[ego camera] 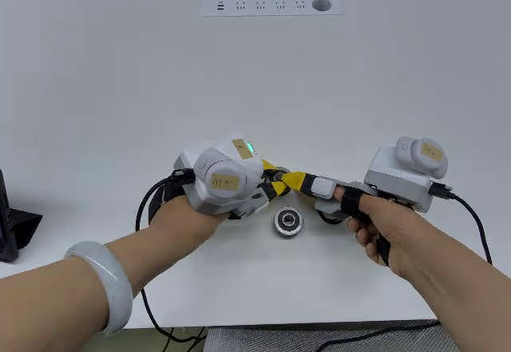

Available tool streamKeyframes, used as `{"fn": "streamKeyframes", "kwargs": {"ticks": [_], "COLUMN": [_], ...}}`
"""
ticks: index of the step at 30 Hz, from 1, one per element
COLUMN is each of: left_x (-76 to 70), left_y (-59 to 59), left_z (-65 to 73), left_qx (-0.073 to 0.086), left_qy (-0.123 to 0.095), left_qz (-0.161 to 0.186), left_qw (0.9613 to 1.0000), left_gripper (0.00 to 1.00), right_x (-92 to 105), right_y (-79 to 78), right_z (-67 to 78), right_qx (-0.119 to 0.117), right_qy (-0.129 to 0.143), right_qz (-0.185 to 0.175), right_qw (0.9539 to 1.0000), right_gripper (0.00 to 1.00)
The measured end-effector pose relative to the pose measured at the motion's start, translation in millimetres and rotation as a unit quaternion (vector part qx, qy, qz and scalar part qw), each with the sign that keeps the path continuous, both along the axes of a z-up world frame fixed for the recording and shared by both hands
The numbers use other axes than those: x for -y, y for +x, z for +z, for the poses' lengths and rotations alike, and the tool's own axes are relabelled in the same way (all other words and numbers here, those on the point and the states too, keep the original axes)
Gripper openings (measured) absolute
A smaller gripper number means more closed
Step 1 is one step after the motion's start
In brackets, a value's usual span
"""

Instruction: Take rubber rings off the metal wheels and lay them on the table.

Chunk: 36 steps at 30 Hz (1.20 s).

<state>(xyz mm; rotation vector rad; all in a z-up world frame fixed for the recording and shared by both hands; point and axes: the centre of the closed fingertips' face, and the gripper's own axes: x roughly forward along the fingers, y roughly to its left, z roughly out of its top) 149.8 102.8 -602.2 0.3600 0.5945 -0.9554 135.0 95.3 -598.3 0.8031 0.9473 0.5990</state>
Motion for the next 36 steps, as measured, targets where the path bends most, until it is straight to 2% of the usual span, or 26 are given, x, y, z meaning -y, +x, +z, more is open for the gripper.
{"fn": "streamKeyframes", "kwargs": {"ticks": [2, 5, 9, 15, 24, 36], "left_x": [0.1, 0.4, 0.4, 0.3, -0.5, -1.2], "left_y": [0.4, 0.2, -0.1, -0.3, -0.8, -1.5], "left_z": [-0.3, -0.3, -0.2, 0.0, 0.2, 0.1], "left_qx": [0.000, 0.000, 0.001, 0.000, 0.000, -0.001], "left_qy": [0.000, 0.000, 0.001, 0.002, 0.002, 0.004], "left_qz": [0.000, 0.000, -0.001, -0.002, 0.000, -0.002], "left_qw": [1.0000, 1.0000, 1.0000, 1.0000, 1.0000, 1.0000], "left_gripper": [0.14, 0.14, 0.14, 0.14, 0.14, 0.14], "right_x": [0.8, 2.8, 7.3, 6.5, 8.3, 2.0], "right_y": [-1.6, -0.9, -0.7, -0.7, 4.1, 0.8], "right_z": [0.6, -0.9, -0.5, -3.0, -5.9, 2.8], "right_qx": [0.008, 0.009, 0.014, 0.017, 0.021, 0.030], "right_qy": [-0.012, -0.014, -0.017, -0.031, -0.040, -0.046], "right_qz": [0.005, 0.007, 0.003, 0.008, 0.013, 0.021], "right_qw": [0.9999, 0.9998, 0.9998, 0.9993, 0.9989, 0.9983], "right_gripper": [0.17, 0.16, 0.09, 0.04, 0.02, 0.01]}}
